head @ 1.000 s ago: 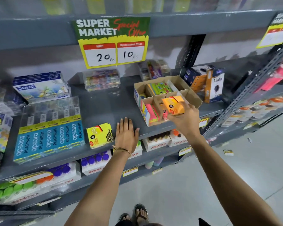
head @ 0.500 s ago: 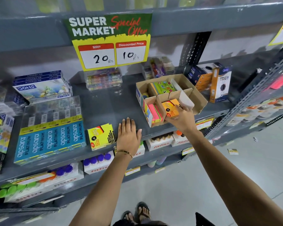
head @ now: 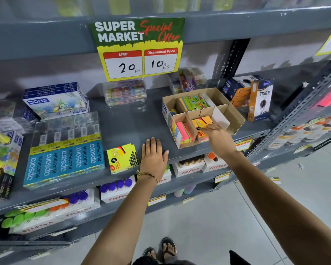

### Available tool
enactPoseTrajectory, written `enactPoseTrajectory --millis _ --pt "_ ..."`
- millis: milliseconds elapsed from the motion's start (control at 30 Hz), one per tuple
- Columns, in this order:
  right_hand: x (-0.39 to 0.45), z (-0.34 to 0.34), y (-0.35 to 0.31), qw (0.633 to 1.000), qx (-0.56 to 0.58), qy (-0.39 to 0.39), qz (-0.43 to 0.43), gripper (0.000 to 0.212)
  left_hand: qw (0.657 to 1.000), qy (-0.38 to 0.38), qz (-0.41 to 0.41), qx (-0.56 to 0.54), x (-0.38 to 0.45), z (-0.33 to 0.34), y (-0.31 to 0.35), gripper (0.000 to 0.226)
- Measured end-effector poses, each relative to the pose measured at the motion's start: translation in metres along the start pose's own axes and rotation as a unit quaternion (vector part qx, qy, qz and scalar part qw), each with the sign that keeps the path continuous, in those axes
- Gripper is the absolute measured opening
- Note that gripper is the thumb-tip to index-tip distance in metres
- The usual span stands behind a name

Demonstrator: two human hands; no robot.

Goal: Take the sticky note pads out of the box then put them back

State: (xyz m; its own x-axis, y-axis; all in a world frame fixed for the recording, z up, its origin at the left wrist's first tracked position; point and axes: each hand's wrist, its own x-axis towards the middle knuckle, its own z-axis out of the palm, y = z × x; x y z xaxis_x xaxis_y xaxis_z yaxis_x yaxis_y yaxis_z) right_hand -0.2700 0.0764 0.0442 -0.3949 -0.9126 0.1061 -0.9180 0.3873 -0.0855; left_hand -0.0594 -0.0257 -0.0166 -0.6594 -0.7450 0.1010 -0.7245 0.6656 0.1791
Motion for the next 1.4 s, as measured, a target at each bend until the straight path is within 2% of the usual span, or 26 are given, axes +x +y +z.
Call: enactPoseTrajectory --millis 133,200,233,300,367,400,500,567,633,700,767,833,967,1400 --pt "0.000 -0.001 -0.003 1.000 -0.002 -0.004 0.003 0.052 1.000 -0.017 -0.004 0.005 0.001 -0.004 0.002 0.052" --pt "-0.002 -0.004 -0.008 0.999 0.041 0.009 0.013 0.049 1.000 -0.019 -0.002 0.004 0.001 -0.009 0.002 0.052" --pt "-0.003 -0.008 -0.013 0.995 0.088 0.034 0.037 0.048 1.000 -0.013 0.000 -0.003 0.002 -0.013 0.002 0.052" --pt "-0.004 -0.018 -0.029 0.969 0.186 0.132 0.091 0.045 0.999 0.022 0.000 -0.031 0.000 -0.024 -0.004 0.049" --pt "-0.007 -0.029 -0.055 0.933 0.255 0.230 0.106 0.038 0.995 0.081 -0.015 -0.058 -0.005 -0.036 -0.016 0.045" --pt "-0.009 -0.033 -0.072 0.920 0.284 0.251 0.100 0.034 0.991 0.114 -0.028 -0.064 -0.009 -0.041 -0.026 0.043" --pt "-0.014 -0.024 -0.133 0.919 0.328 0.208 0.064 0.027 0.981 0.169 -0.085 -0.053 -0.026 -0.052 -0.066 0.041" --pt "-0.017 -0.008 -0.173 0.939 0.325 0.107 0.040 0.030 0.978 0.164 -0.126 -0.038 -0.041 -0.055 -0.095 0.045" --pt "-0.019 0.008 -0.206 0.957 0.290 -0.011 0.025 0.046 0.977 0.146 -0.154 -0.018 -0.054 -0.057 -0.117 0.055" --pt "-0.022 0.023 -0.231 0.967 0.242 -0.075 0.020 0.069 0.977 0.128 -0.168 0.005 -0.062 -0.057 -0.132 0.063" --pt "-0.023 0.033 -0.250 0.978 0.190 -0.086 0.017 0.087 0.978 0.116 -0.169 0.019 -0.065 -0.057 -0.140 0.067" --pt "-0.023 0.040 -0.261 0.985 0.151 -0.085 0.020 0.093 0.979 0.113 -0.167 0.018 -0.065 -0.055 -0.142 0.066" --pt "-0.022 0.044 -0.267 0.990 0.117 -0.075 0.031 0.094 0.978 0.114 -0.173 0.001 -0.064 -0.053 -0.141 0.061" --pt "-0.020 0.045 -0.275 0.990 0.117 -0.057 0.062 0.098 0.980 0.113 -0.164 -0.007 -0.063 -0.049 -0.143 0.053"
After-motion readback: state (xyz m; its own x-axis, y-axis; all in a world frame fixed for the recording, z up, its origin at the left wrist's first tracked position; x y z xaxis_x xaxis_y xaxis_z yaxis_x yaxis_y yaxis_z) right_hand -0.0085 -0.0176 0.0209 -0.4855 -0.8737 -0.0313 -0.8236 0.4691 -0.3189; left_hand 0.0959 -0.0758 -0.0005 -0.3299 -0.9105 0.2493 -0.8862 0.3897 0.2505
